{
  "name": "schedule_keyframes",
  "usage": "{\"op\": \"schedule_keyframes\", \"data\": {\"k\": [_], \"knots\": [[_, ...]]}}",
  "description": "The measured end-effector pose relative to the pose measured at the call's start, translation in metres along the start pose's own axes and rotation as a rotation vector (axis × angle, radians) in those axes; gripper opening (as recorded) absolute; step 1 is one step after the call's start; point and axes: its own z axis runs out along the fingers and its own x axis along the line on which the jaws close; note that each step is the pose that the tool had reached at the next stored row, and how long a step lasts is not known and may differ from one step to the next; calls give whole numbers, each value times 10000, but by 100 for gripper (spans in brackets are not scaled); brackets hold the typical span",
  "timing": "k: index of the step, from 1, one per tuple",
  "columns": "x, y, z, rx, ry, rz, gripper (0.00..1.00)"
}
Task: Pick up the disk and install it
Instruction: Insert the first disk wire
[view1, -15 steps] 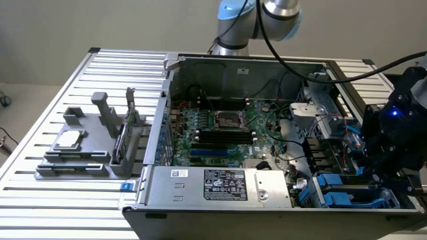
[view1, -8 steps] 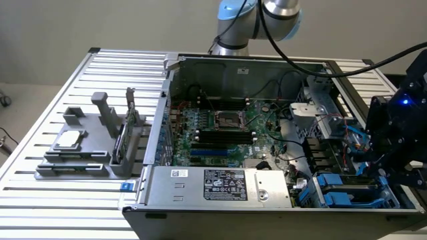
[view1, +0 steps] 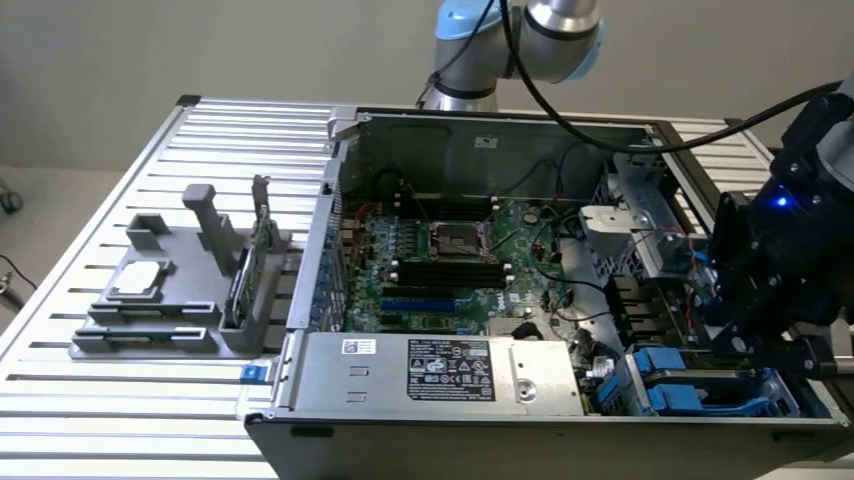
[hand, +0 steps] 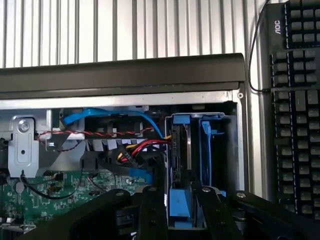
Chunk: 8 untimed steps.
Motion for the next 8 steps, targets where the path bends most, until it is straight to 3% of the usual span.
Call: {"op": "schedule_keyframes", "data": {"k": [5,8], "knots": [[-6,-164,-24,62,-4,6,31],[-6,-174,-25,52,-1,-2,31]]}}
